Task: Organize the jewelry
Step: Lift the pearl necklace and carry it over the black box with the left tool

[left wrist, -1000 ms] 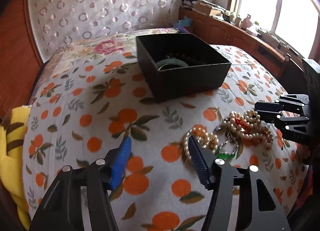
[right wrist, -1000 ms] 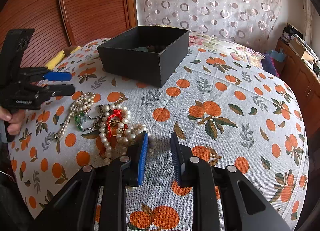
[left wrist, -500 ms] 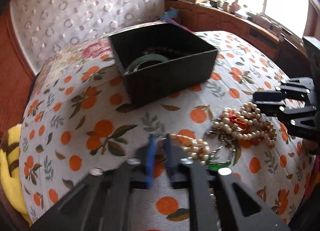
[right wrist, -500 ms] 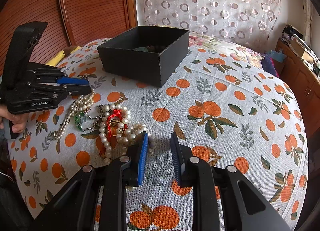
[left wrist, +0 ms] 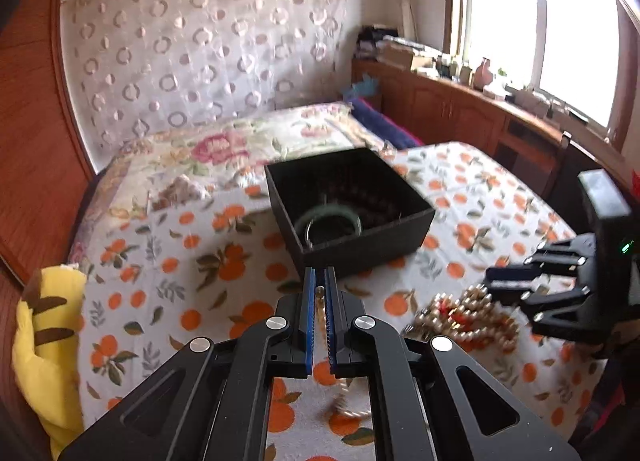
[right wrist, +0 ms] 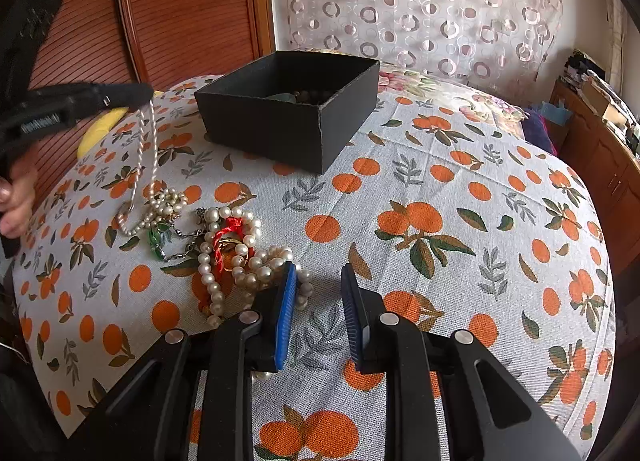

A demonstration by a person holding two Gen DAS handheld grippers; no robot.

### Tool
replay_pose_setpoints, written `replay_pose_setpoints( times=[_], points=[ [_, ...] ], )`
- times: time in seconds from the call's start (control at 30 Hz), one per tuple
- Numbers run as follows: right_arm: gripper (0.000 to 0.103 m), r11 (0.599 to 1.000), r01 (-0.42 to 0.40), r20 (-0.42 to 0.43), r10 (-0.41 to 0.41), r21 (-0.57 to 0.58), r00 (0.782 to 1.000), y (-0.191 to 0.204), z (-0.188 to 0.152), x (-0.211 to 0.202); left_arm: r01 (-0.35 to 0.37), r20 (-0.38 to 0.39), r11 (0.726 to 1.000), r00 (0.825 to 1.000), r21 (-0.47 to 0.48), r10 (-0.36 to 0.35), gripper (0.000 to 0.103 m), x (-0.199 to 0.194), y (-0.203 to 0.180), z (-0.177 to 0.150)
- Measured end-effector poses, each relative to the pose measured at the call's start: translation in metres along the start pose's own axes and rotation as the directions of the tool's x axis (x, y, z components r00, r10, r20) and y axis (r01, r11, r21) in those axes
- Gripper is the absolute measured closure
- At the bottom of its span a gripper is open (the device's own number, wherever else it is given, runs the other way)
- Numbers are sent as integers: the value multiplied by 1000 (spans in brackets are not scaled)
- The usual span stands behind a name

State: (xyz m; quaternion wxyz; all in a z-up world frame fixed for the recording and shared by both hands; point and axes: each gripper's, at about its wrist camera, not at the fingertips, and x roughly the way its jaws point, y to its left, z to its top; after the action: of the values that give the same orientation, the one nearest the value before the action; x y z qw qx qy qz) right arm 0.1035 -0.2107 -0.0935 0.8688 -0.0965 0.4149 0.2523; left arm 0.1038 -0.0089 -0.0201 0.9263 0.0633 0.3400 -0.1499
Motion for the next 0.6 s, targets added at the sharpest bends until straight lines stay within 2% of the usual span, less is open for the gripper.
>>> replay_pose_setpoints(
  times=[0.17,0.2,0.23,0.4,0.6],
  points=[
    [78,1000,5,0,-5,-5,1000,1,0,0,4,51,1000,999,5,-4,99,-18,-6,11],
    [81,1000,2,0,-2,-12,1000,3,0,0,6,59,1000,998,4,-6,99,-19,-7,13],
    [93,1000,-22,-2,22,-21,1000,5,0,0,9,72,1000,997,1,-9,99,-23,-8,15],
    [95,999,-4,5,4,-43,1000,8,3,-3,13,112,1000,994,-5,-12,99,-35,-7,23],
    [96,999,-10,113,14,-38,994,4,25,-41,2,149,1000,989,-6,-2,99,-47,-6,35]
  ],
)
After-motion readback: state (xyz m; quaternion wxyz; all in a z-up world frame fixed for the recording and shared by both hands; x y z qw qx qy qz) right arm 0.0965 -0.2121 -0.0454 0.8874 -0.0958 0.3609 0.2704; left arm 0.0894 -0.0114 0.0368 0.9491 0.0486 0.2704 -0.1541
